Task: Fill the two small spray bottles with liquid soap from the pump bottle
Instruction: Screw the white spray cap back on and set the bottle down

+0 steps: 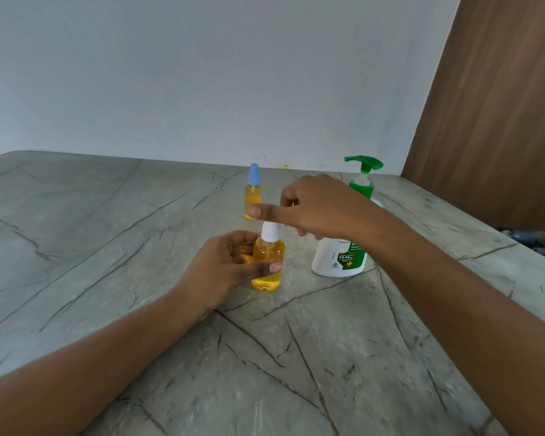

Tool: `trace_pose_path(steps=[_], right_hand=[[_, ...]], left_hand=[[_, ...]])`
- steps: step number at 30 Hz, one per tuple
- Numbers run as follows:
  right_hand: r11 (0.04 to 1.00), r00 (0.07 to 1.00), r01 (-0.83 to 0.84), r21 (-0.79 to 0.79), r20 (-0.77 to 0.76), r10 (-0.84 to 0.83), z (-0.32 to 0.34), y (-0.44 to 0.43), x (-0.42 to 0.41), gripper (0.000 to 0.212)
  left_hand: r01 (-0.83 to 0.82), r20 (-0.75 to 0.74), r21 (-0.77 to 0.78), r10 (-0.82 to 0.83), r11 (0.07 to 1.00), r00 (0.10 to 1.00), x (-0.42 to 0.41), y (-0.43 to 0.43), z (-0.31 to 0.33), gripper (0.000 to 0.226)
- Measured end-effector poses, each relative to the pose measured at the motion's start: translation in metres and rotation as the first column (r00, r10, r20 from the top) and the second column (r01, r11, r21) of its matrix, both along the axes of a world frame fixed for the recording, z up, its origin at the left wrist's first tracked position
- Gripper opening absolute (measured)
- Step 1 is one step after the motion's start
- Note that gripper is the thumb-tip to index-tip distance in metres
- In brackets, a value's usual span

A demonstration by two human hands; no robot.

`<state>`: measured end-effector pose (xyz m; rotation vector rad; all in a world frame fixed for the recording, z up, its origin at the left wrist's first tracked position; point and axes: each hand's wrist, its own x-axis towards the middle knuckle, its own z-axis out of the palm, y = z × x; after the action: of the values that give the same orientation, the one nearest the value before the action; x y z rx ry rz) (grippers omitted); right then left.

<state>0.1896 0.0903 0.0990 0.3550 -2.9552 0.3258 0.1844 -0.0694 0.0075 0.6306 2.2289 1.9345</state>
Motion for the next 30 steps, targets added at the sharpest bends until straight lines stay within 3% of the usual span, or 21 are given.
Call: trace_pose_path(steps=[2,4,7,14,16,19,21,30], right_hand=[[0.975,0.973,-0.123,-0.185,0.171,0.156,0.002,0.01,0.003,0.044],[0.946,0.94,-0.194,-0.259,0.227,0.255,-0.002,0.015,0.001,0.035],[0.948,0.962,-0.202,-0.245,0.131,0.239,-0.009,0.012,-0.003,0.024],[1.0,0.975,0.007,-0.003,-0.222,-0.008,-0.033,-0.012,-0.005,0.041],[1.0,0.98,0.025,-0.013,-0.199,-0.027,-0.03,-0.01,-0.005,0.051],[0.956,0.994,-0.103,-0.274,0.008,0.109,-0.017,0.004,0.0,0.038],[0.922,0.971,-0.178,-0.345,0.088,0.22,-0.017,0.011,0.003,0.031],[0.944,0.983,-0.167,-0.283,-0.12,0.138,-0.035,0.006,0.003,0.027]], left_hand=[[-0.012,0.0,-0.005,0.012,1.0,1.0,0.001,0.001,0.001,0.044],[-0.022,-0.003,-0.012,0.022,1.0,1.0,0.001,0.001,0.001,0.043],[-0.043,-0.008,-0.016,0.043,0.999,0.999,0.001,0.002,0.002,0.041],[-0.064,-0.033,-0.015,0.063,0.998,0.997,0.004,0.002,0.001,0.034],[-0.054,-0.033,-0.005,0.054,0.999,0.998,0.004,0.002,0.002,0.033],[-0.054,-0.037,-0.017,0.053,0.998,0.998,0.003,0.002,0.002,0.036],[-0.07,-0.043,-0.036,0.068,0.997,0.997,0.002,0.003,0.0,0.039],[-0.208,-0.176,-0.124,0.185,0.97,0.967,0.001,0.006,-0.001,0.038]])
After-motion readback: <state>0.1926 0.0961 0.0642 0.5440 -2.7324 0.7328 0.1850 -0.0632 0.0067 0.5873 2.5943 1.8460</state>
